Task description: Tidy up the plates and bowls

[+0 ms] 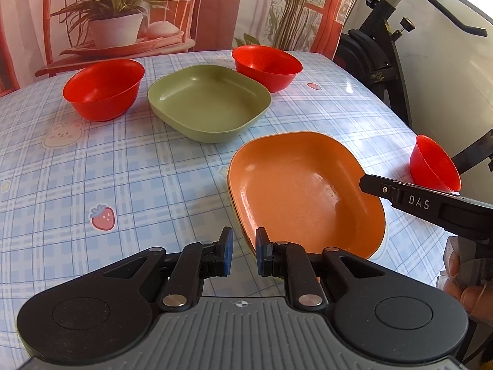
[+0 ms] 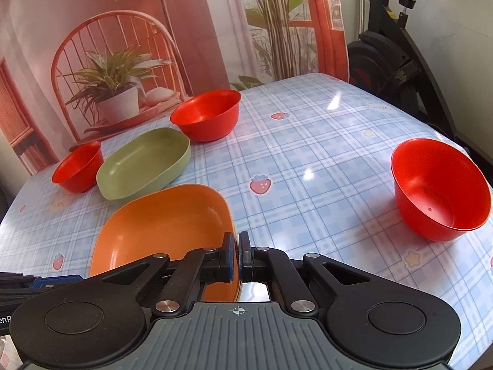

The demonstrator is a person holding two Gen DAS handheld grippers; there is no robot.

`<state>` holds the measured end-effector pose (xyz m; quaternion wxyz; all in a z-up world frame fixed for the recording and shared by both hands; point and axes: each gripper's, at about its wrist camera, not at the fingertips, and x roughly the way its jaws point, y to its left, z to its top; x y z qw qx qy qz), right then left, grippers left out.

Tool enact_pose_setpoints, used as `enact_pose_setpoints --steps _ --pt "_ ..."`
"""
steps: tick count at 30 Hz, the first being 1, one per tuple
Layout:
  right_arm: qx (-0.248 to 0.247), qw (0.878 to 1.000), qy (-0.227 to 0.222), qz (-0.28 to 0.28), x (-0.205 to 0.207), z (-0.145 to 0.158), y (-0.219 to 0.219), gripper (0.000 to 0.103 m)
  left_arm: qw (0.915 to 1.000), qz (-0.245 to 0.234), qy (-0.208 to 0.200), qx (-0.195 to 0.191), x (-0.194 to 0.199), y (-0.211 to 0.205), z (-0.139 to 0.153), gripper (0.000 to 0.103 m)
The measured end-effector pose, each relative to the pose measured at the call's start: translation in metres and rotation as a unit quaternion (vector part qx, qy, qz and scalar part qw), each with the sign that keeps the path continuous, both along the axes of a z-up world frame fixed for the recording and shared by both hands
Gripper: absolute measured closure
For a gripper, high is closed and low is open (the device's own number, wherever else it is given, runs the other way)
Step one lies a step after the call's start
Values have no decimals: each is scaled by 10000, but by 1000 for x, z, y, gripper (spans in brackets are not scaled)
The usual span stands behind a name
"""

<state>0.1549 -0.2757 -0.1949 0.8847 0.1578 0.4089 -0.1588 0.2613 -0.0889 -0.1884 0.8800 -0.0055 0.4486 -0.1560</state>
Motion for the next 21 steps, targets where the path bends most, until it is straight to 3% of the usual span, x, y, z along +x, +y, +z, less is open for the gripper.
enact_pose_setpoints --steps 6,9,14,21 --pt "-3 9999 130 2 4 1 0 99 9997 37 -230 80 0 4 11 85" --pt "-59 10000 -57 21 4 13 2 94 9988 55 -483 -29 2 15 26 85" --pt "-156 9994 -307 -16 6 35 1 94 9963 251 -804 -189 10 48 48 85" --pt "-205 9985 -503 -108 15 59 1 94 9909 648 -1180 78 21 104 74 85"
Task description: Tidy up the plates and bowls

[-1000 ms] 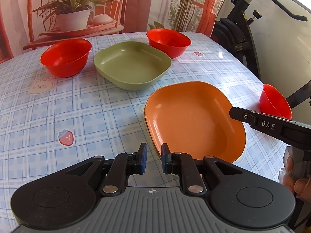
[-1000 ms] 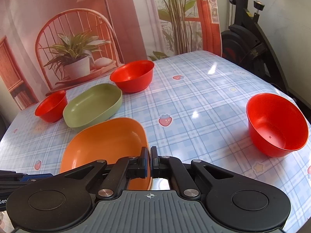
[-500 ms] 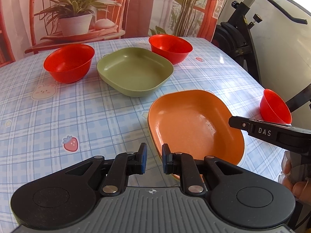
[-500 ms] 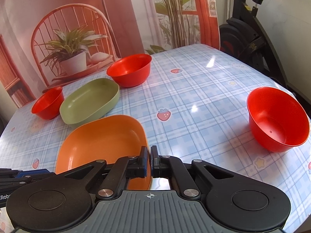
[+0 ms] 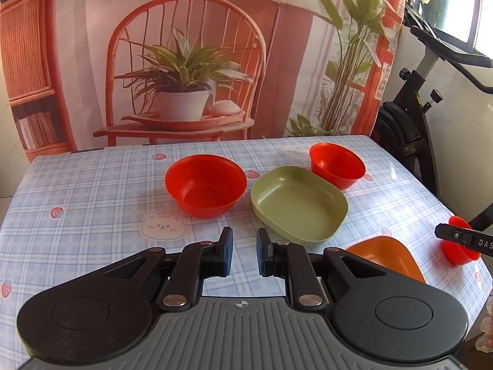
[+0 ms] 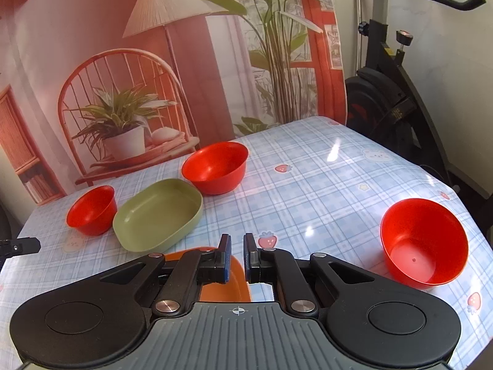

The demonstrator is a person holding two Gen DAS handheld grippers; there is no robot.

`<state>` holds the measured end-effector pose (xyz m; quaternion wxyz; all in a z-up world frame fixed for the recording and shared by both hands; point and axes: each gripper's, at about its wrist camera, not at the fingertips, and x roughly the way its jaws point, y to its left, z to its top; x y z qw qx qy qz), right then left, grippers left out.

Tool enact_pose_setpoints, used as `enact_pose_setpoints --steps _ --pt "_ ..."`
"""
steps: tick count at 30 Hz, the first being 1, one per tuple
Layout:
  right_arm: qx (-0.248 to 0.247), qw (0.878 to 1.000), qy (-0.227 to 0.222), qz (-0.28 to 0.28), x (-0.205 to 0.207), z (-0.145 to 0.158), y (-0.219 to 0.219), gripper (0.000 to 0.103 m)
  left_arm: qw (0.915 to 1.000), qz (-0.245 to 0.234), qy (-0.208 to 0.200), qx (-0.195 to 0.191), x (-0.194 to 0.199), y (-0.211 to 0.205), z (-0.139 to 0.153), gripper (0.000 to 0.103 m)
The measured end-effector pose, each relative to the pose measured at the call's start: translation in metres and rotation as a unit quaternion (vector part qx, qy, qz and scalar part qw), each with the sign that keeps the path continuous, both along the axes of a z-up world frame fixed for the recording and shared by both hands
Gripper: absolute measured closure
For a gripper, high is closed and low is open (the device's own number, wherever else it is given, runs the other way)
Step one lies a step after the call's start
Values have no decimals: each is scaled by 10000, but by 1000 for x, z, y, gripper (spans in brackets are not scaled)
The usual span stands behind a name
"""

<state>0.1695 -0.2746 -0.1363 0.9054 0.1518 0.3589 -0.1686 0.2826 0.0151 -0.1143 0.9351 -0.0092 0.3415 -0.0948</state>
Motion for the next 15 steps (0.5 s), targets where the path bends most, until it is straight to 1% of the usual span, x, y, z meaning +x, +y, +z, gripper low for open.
enact_pose_setpoints --steps 3,5,7,10,12,14,15 --pt "-19 10000 -67 40 8 9 5 94 9997 45 -216 139 5 18 19 85" --pt "-65 9999 -91 79 15 14 10 94 9987 17 -453 246 8 26 36 85" --pt "-79 9999 -110 90 21 18 12 94 9971 8 -682 338 11 29 52 85" --pt "-55 9999 -109 75 33 20 14 94 9951 -96 -925 342 16 30 66 84" --pt "-42 9999 -68 70 43 18 16 94 9951 -210 -930 247 21 26 67 84" --pt "-70 9999 7 95 53 13 18 94 9958 -308 -854 102 27 20 60 84" --pt "-95 9999 50 120 59 11 18 94 9965 -356 -761 -6 33 15 52 83"
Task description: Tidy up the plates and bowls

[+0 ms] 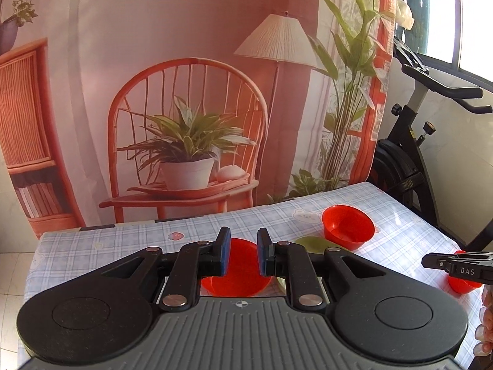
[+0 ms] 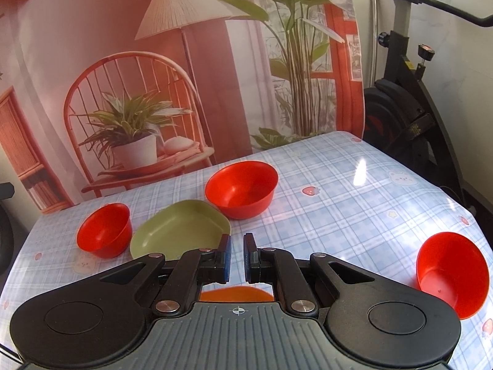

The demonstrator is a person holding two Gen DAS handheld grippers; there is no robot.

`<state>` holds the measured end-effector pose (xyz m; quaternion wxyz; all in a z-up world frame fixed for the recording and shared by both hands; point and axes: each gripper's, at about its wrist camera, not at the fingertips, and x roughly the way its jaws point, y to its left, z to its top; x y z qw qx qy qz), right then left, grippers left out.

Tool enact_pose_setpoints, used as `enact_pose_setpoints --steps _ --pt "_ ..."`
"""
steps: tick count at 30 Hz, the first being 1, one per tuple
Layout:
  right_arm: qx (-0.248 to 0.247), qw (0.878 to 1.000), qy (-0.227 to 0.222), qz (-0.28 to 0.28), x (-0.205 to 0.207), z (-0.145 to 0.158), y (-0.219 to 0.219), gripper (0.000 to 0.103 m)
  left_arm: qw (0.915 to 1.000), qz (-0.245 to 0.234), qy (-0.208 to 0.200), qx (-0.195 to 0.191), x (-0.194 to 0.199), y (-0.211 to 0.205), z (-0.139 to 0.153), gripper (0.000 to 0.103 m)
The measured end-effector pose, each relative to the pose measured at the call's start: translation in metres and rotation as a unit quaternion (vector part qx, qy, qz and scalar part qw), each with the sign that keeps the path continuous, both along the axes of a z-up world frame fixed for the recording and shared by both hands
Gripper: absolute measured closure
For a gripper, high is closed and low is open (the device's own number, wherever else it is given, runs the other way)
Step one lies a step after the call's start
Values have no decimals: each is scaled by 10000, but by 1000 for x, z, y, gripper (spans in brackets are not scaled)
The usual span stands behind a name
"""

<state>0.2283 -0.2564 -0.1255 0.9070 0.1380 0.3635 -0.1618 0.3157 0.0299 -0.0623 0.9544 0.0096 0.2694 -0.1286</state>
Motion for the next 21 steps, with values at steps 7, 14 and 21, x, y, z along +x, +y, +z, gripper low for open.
enact_pose_setpoints --steps 7,14,21 --pt "18 9993 299 202 40 -25 -5 93 9959 -320 818 -234 34 -46 -76 73" --pt "81 9976 561 404 78 -50 -20 87 9913 -191 1287 -210 68 -68 -124 71" --pt "254 9943 926 457 109 -78 -28 87 9899 -44 1404 -173 83 -67 -142 64"
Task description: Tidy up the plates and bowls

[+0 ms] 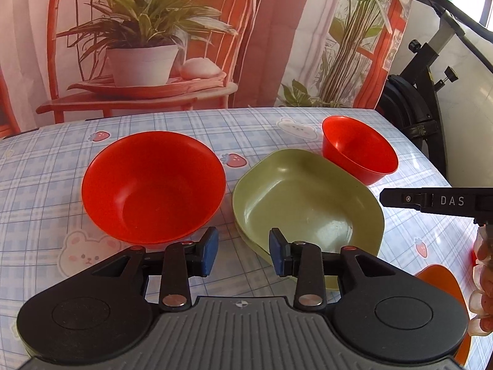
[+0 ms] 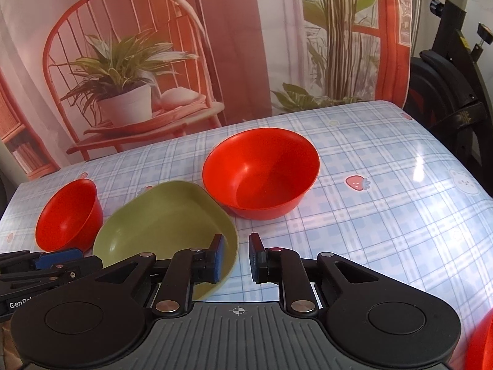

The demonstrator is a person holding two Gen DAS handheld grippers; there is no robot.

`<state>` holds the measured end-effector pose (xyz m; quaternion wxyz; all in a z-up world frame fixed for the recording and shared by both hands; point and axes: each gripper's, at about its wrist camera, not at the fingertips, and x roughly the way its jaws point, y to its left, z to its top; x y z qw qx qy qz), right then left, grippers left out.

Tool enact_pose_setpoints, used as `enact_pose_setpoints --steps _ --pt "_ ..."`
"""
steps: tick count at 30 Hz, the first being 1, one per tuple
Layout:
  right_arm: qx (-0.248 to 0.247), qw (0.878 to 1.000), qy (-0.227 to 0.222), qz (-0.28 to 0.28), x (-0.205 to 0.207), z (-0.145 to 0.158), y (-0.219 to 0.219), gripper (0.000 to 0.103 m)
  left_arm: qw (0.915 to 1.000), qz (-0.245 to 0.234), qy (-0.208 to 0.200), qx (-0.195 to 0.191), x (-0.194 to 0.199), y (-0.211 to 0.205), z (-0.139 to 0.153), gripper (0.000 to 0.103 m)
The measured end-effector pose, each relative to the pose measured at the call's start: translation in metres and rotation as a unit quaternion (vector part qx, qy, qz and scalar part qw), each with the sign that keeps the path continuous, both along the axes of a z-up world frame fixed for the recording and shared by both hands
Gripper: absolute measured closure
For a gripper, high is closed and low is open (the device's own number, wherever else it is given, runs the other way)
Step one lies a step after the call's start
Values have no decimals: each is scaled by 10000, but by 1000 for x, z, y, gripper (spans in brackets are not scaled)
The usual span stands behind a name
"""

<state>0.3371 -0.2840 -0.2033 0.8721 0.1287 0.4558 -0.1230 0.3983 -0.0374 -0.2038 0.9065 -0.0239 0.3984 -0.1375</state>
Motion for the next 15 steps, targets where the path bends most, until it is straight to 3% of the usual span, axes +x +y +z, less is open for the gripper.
enact_pose_setpoints --steps 9,10,12,15 --pt "175 9992 366 -47 14 -23 -7 86 9998 53 0 -168 12 -4 -8 64" --pt "223 9988 422 -71 15 -25 -8 86 9998 9 -8 -191 12 -5 -8 66" --pt "321 9982 490 -134 16 -29 -10 85 9999 -5 -30 -134 10 -7 -8 81" --pt "337 9981 511 -103 17 -30 -8 92 9998 11 -8 -207 7 -5 -9 84"
